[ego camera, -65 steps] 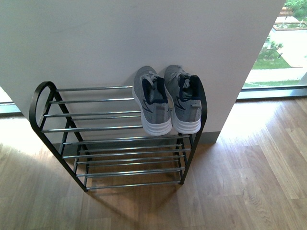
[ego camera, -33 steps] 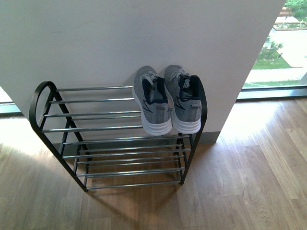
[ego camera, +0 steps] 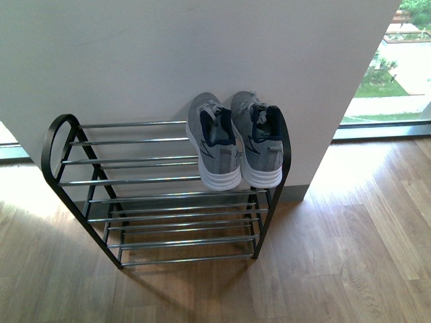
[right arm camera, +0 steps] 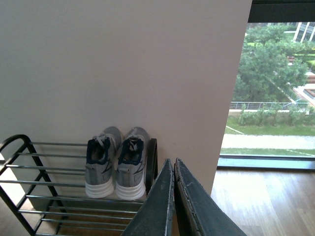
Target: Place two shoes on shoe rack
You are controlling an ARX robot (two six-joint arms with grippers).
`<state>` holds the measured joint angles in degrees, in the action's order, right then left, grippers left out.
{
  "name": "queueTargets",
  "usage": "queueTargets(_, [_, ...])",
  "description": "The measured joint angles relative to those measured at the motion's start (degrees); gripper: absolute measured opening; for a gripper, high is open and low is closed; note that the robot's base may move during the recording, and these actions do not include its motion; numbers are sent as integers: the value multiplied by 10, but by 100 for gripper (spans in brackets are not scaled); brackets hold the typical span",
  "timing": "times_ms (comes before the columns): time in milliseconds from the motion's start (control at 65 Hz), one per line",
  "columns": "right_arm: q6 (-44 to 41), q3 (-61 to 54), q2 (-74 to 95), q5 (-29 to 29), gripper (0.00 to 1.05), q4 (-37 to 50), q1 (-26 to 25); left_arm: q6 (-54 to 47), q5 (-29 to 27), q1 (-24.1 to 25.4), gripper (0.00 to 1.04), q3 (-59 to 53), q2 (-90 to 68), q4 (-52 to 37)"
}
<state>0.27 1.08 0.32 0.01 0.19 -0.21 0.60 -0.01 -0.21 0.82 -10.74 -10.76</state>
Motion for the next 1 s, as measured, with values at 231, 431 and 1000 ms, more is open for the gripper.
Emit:
queueTargets(231, [0,0,0,0,2,0,0,0,0,0,1,0,97,105])
queueTargets(431, [0,0,0,0,2,0,0,0,0,0,1,0,98,108])
queueTargets(1000, [-1,0,0,-2,95,0,0,0,-2,0,89,0,98,108])
